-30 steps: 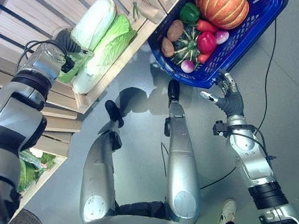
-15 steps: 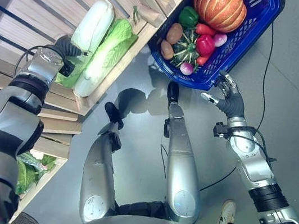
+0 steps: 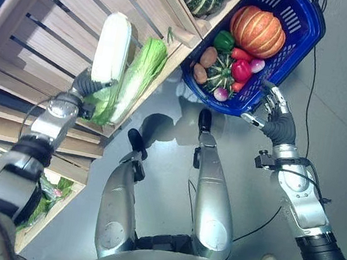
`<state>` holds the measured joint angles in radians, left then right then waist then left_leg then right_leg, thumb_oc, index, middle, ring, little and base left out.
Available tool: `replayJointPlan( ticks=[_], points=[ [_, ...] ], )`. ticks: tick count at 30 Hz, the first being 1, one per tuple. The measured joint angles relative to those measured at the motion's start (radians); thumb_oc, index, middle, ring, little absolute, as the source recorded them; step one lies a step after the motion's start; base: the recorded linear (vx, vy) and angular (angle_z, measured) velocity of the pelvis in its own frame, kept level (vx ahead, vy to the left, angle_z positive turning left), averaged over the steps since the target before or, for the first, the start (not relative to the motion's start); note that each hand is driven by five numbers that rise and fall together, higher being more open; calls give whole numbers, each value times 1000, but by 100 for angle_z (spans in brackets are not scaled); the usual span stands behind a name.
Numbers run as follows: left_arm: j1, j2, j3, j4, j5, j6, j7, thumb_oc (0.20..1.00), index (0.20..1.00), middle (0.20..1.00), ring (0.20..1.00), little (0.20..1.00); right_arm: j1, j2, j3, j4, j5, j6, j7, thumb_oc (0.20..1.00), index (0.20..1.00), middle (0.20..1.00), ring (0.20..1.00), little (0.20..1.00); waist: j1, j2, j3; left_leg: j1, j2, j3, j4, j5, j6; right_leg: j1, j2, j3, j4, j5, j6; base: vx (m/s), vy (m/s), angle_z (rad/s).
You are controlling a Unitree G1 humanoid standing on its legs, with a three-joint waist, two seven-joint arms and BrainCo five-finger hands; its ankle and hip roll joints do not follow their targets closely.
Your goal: Pick up fruits and vegetables into the basket
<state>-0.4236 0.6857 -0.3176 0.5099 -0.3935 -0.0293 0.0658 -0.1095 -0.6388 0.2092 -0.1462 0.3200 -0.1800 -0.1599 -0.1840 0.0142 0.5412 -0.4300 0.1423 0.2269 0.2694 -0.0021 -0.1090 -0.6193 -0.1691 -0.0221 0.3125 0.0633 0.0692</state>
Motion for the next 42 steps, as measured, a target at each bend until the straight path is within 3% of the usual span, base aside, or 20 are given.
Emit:
replayJointPlan(
  ticks=[4, 12, 16, 23, 26, 30, 37, 42],
  points=[
    [90, -13, 0, -146, 12, -19, 34, 200, 200, 200, 200, 200, -13, -10, 2, -30, -8, -5, 23, 1000, 1000, 1000, 1000, 1000, 52, 4, 2, 40, -5, -18, -36, 24, -1, 49, -8, -29, -16, 1, -1, -31, -63, 17],
    [119, -8, 1, -352, 217, -26, 138, 200, 200, 200, 200, 200, -128, -2, 100, -64, 64, 18, 99, 1000, 1000, 1000, 1000, 1000, 130, 7, 4, 123, -6, -44, -98, 55, 1, 143, -18, -80, -45, -2, 0, -20, -65, 13],
    [94, -5, -3, -418, 376, -53, 173, 200, 200, 200, 200, 200, -186, 65, 159, -65, 166, 62, 112, 1000, 1000, 1000, 1000, 1000, 139, 8, 4, 131, -5, -68, -113, 67, -4, 166, -21, -114, -55, -1, -3, -12, -56, 13],
    [10, -11, -51, -420, 525, -82, 224, 200, 200, 200, 200, 200, -231, 131, 224, -65, 266, 115, 107, 1000, 1000, 1000, 1000, 1000, 159, 8, 4, 140, -8, -71, -120, 73, -6, 176, -24, -121, -54, 3, -8, 5, -39, 3],
    [-47, -25, -89, -416, 592, -81, 282, 200, 200, 200, 200, 200, -292, 182, 271, -65, 321, 128, 54, 1000, 1000, 1000, 1000, 1000, 162, 8, 4, 145, -10, -83, -120, 74, -6, 189, -22, -131, -55, 3, -8, 13, -46, 8],
    [-105, -32, -93, -395, 672, -75, 335, 200, 200, 200, 200, 200, -351, 183, 271, -57, 327, 133, -6, 1000, 1000, 1000, 1000, 1000, 168, 8, 3, 151, -13, -86, -119, 75, -5, 196, -25, -131, -52, 2, -8, 23, -36, 3],
    [-176, -44, -151, -369, 834, 16, 358, 200, 200, 200, 200, 200, -355, 192, 278, -10, 409, 145, -107, 1000, 1000, 1000, 1000, 1000, 169, 6, 2, 158, -18, -96, -118, 75, -3, 209, -29, -133, -54, 2, -7, 31, -19, 2],
    [-251, -39, -185, -369, 948, 68, 316, 200, 200, 200, 200, 200, -359, 201, 279, -1, 458, 160, -175, 1000, 1000, 1000, 1000, 1000, 163, 5, 2, 169, -19, -106, -117, 76, -2, 229, -29, -141, -59, 2, -7, 36, -6, 5]
  ],
)
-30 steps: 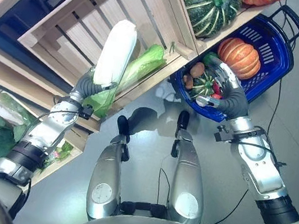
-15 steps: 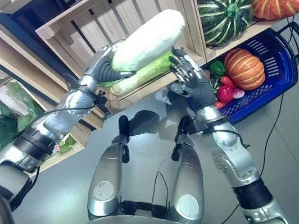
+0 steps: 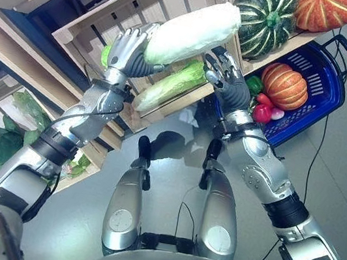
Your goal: Pick up fruits and vegetables into the basket
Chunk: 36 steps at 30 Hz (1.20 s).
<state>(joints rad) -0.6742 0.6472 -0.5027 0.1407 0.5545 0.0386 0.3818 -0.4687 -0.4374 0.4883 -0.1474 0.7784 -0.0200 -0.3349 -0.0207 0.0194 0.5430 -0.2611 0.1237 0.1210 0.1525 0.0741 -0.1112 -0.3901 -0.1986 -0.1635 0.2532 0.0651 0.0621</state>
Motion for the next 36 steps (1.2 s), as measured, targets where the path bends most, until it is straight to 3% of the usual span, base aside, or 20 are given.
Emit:
replayJointPlan(
  ticks=[6, 11, 18, 25, 32, 36],
  points=[
    [-56, 23, -118, -58, 156, -9, -14, 200, 200, 200, 200, 200, -13, 32, 16, 31, 69, 23, -71, 1000, 1000, 1000, 1000, 1000, -1, -5, -3, 7, -1, -3, 0, -1, 2, 12, -1, -6, -9, 0, 0, 13, -1, 3],
    [-46, -8, -164, -79, 153, -16, 9, 200, 200, 200, 200, 200, -11, 49, 37, 50, 83, 18, -94, 1000, 1000, 1000, 1000, 1000, -2, -5, -3, 7, -1, -3, -1, -1, 1, 12, -1, -7, -10, 0, 0, 0, 0, 0],
    [12, -101, -154, -78, -116, 42, 66, 200, 200, 200, 200, 200, -12, 69, 25, 51, -79, 13, -95, 1000, 1000, 1000, 1000, 1000, 0, -5, -3, 7, -1, -6, 0, -3, 4, 14, -1, -7, -8, 0, 0, 0, 0, 0],
    [58, -125, -104, -77, -270, 49, 94, 200, 200, 200, 200, 200, -11, 52, -21, 20, -244, 46, -70, 1000, 1000, 1000, 1000, 1000, -2, -5, -3, 7, -1, -5, 0, -3, 4, 13, -1, -5, -9, 0, 0, 0, 0, 0],
    [222, -125, 60, -48, -362, 33, 127, 200, 200, 200, 200, 200, 38, 38, -150, -89, -369, 43, -68, 1000, 1000, 1000, 1000, 1000, -4, -5, -3, 11, -1, 1, 0, -4, 5, 14, 0, 4, -10, 0, 0, 0, 2, 0],
    [238, -126, 95, -48, -399, 12, 146, 200, 200, 200, 200, 200, 45, 19, -186, -91, -407, 42, -81, 1000, 1000, 1000, 1000, 1000, -3, -5, -3, 12, -1, 1, 0, -4, 6, 15, 0, 5, -10, 1, 1, 0, 0, 0]
  ],
)
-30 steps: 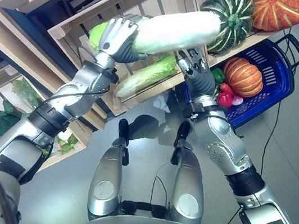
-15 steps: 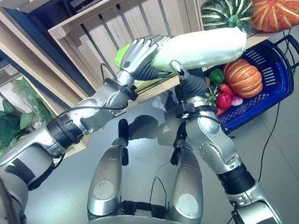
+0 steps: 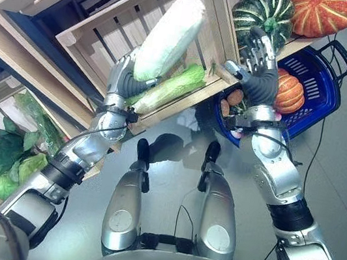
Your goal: Pick up fruits and vegetables into the basket
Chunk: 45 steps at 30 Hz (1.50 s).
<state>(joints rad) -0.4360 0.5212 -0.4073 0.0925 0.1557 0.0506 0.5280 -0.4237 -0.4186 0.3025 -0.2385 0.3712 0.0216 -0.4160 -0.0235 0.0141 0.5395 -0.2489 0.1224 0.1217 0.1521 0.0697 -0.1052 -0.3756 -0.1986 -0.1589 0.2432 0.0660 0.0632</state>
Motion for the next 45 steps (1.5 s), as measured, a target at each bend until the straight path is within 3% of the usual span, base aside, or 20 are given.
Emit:
replayJointPlan(
  ticks=[13, 17, 23, 30, 45],
  points=[
    [2, -3, 63, -1, -1, -84, 33, 200, 200, 200, 200, 200, 23, -30, -87, -3, 3, -2, -27, 1000, 1000, 1000, 1000, 1000, -6, -5, -3, 15, 2, 5, 0, -4, 0, 19, 3, 3, -11, 1, 2, 1, -1, 0],
    [1, -3, 67, -1, 5, -102, 30, 200, 200, 200, 200, 200, 22, -29, -86, -2, 32, 1, -5, 1000, 1000, 1000, 1000, 1000, -6, -27, -16, 13, 1, 10, 0, -6, 1, 19, 2, 6, -17, 5, 4, 2, -5, -1],
    [-10, -2, 65, -1, 87, -102, 2, 200, 200, 200, 200, 200, -5, -27, -40, -2, 83, 21, 78, 1000, 1000, 1000, 1000, 1000, -1, -29, -17, 11, 1, 9, 0, -6, 2, 18, 2, 4, -18, 5, 4, 0, 0, 0],
    [-78, 3, 0, -1, 227, -124, -37, 200, 200, 200, 200, 200, -67, 9, 49, 2, 208, 46, 165, 1000, 1000, 1000, 1000, 1000, 3, -29, -17, 4, 1, -1, 0, -6, 1, 18, 1, -5, -18, 5, 4, 2, -6, 2],
    [-144, 3, -104, -5, 352, -125, -62, 200, 200, 200, 200, 200, -84, 39, 75, 53, 308, 48, 152, 1000, 1000, 1000, 1000, 1000, 14, -29, -17, -7, 0, -13, 1, -4, -2, 18, 0, -17, -24, 5, 4, 1, -2, 1]
  ],
)
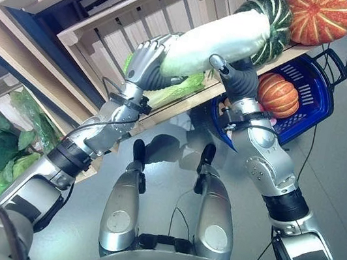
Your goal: Pick up fruits and vegetables into the basket
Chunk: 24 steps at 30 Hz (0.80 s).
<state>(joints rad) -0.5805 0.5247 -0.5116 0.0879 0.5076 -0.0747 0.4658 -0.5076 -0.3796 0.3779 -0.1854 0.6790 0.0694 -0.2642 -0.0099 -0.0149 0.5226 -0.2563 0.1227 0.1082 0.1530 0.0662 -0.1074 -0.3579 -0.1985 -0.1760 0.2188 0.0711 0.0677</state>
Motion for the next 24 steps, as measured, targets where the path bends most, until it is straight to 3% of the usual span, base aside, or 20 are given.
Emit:
replayJointPlan(
  ticks=[11, 12, 13, 16, 17, 18, 19, 20, 21, 24],
  points=[
    [-69, 41, -28, 0, 258, 53, 64, 200, 200, 200, 200, 200, -1, 9, 32, 27, 147, -28, -38, 1000, 1000, 1000, 1000, 1000, 7, 0, 0, -4, 0, -4, -1, 0, -1, 1, 0, -5, -4, 0, 0, 0, 0, 0],
    [-73, 42, -29, 0, 270, 58, 63, 200, 200, 200, 200, 200, -1, 9, 32, 31, 148, -30, -38, 702, 702, 702, 702, 702, 7, 0, 0, -4, 0, -4, -1, 1, -1, 1, -1, -6, -4, 0, 0, 0, 0, 0],
    [-75, 41, -33, 0, 270, 71, 59, 200, 200, 200, 200, 200, -1, 9, 32, 31, 157, -31, -35, 200, 200, 200, 200, 200, 7, 0, 0, -5, 0, -5, -1, 1, -1, 1, -1, -6, -5, 0, 0, 0, 0, 0],
    [-83, 41, -38, 0, 270, 79, 57, 200, 200, 200, 200, 200, -1, 9, 32, 31, 162, -43, -35, 200, 200, 200, 200, 200, 8, 0, 0, -7, 0, -8, -1, 1, -1, 1, -1, -9, -6, 0, 0, 0, 0, 1],
    [-87, 40, -40, 0, 269, 79, 55, 313, 313, 313, 313, 313, -1, 9, 31, 31, 159, -48, -35, 200, 200, 200, 200, 200, 8, 0, 0, -9, 0, -11, -1, 1, -2, 1, -1, -12, -6, 0, 0, -6, 2, 5],
    [-88, 40, -41, 0, 265, 79, 53, 492, 492, 492, 492, 492, -1, 9, 30, 31, 144, -50, -36, 200, 200, 200, 200, 200, 9, 0, 0, -10, 0, -12, -1, 2, -2, 1, -1, -14, -7, 0, 0, -11, 3, 5],
    [-88, 39, -44, -3, 235, 80, 41, 614, 614, 614, 614, 614, -1, 9, 31, 36, 112, -54, -39, 200, 200, 200, 200, 200, 9, 0, 0, -12, 0, -14, -1, 2, -2, 1, -1, -16, -7, 0, 0, -10, 2, 4],
    [-88, 38, -46, -5, 216, 80, 30, 614, 614, 614, 614, 614, -1, 9, 30, 40, 92, -55, -44, 200, 200, 200, 200, 200, 10, 0, 0, -12, -1, -15, -1, 2, -2, 1, -1, -18, -7, 0, 0, -14, 5, 3],
    [-87, 37, -52, -8, 176, 82, 12, 1000, 1000, 1000, 1000, 1000, -1, 9, 30, 46, 63, -55, -60, 200, 200, 200, 200, 200, 10, 0, 0, -13, -1, -16, -1, 2, -2, 1, -1, -18, -7, 0, 0, 0, 0, 0],
    [-68, 19, -74, -29, -24, 94, -42, 1000, 1000, 1000, 1000, 1000, 1, 1, 27, 54, -63, -56, -74, 200, 200, 200, 200, 200, 9, 0, 0, -16, -1, -17, -1, 2, -2, 0, -2, -20, -9, 0, 0, 0, 0, 0]
  ],
)
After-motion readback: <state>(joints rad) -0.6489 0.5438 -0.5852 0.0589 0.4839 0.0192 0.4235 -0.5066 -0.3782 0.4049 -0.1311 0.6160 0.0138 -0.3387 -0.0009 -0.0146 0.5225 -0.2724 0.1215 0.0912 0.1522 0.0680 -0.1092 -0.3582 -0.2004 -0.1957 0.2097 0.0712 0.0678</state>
